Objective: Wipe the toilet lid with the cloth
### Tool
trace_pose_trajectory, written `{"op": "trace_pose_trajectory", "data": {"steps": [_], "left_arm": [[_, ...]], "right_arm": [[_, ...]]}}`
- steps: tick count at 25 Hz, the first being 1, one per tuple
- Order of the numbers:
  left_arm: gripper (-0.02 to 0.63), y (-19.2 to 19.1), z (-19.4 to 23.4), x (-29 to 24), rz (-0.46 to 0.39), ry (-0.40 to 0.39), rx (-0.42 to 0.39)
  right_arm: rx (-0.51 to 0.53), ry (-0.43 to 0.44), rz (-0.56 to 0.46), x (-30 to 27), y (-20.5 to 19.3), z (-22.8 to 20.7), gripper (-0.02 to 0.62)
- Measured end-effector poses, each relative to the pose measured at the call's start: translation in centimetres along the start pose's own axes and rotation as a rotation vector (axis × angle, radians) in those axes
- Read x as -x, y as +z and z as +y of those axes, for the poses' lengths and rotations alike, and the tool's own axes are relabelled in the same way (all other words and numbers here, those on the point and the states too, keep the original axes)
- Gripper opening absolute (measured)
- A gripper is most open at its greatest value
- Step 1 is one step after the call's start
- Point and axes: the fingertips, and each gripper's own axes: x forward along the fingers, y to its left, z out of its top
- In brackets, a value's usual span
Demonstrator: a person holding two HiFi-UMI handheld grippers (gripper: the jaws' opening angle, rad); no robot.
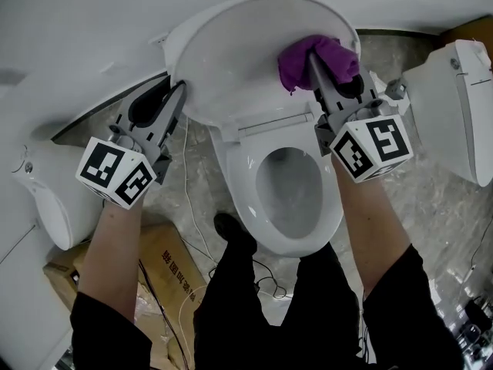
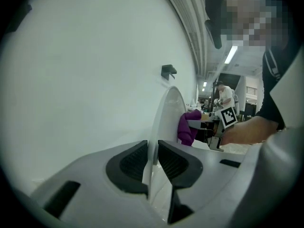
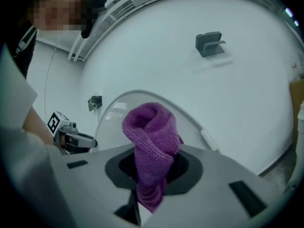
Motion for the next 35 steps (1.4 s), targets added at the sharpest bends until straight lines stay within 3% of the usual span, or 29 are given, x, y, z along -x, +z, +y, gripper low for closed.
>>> {"op": "trace_pose_trajectory", "data": {"steps": [7, 11, 18, 21, 35], "left_arm": [[0.078, 0.2, 0.0, 0.1, -0.023, -0.002, -0.014], [0.078, 0.0, -0.4, -0.2, -0.006, -0.048, -0.03], [0.078, 0.3, -0.4, -0.2, -0.016, -0.071, -0.036], [0.077, 0.3, -0.2, -0.1, -0.017, -0.058, -0.037], [0.075, 0.0, 0.1, 0.0, 0.041, 0.006, -0.05]], "right_arm": [[-0.017, 0.126, 0.039, -3.4, -3.4, 8.9, 0.083], [-0.041, 0.153, 0.059, -5.1, -5.1, 13.2, 0.083], [-0.038, 0.2, 0.055, -6.4, -6.3, 16.9, 0.083], [-0.047, 0.181, 0.059, -6.1, -6.5, 15.1, 0.083], [-0.036, 0.013, 0.06, 0.7, -6.4, -1.7, 0.083]]}}
